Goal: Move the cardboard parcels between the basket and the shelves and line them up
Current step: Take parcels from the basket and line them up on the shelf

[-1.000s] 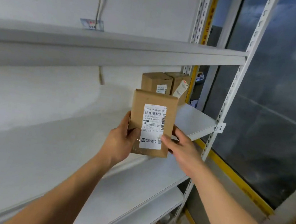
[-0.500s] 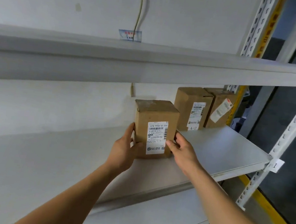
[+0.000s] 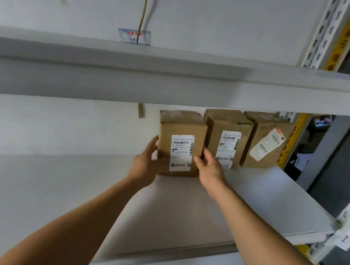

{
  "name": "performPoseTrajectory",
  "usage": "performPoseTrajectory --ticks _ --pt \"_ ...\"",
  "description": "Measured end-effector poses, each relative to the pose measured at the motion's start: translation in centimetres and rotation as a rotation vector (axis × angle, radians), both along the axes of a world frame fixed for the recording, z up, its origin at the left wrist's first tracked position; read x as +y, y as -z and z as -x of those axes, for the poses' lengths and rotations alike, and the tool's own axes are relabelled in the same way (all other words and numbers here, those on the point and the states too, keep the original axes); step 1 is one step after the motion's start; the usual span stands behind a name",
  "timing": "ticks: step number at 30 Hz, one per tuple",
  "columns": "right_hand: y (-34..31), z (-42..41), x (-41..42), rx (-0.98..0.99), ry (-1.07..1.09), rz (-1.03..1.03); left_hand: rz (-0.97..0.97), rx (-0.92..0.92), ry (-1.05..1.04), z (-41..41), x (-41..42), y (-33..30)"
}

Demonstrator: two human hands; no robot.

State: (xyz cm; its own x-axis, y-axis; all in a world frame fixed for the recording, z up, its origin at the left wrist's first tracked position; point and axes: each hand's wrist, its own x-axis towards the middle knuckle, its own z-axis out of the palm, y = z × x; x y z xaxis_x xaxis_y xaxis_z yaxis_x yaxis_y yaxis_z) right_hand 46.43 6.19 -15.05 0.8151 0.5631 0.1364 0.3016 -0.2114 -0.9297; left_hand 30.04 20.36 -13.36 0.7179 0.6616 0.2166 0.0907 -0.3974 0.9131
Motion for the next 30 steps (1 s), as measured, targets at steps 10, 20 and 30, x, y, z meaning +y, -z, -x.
performPoseTrajectory --ticks 10,20,30 --pt "0.6 -1.9 1.8 -0.047 0.072 0.003 -0.030 0.021 -0.039 -3.5 1.4 0.5" --pt "1.5 -3.0 2.9 -0.052 0.100 0.031 -0.031 -0.018 -0.052 -4.4 2.3 1.6" --pt "1.4 -2.8 2.9 -0.040 0.081 0.058 -0.097 0.052 -0.053 -3.8 1.9 1.0"
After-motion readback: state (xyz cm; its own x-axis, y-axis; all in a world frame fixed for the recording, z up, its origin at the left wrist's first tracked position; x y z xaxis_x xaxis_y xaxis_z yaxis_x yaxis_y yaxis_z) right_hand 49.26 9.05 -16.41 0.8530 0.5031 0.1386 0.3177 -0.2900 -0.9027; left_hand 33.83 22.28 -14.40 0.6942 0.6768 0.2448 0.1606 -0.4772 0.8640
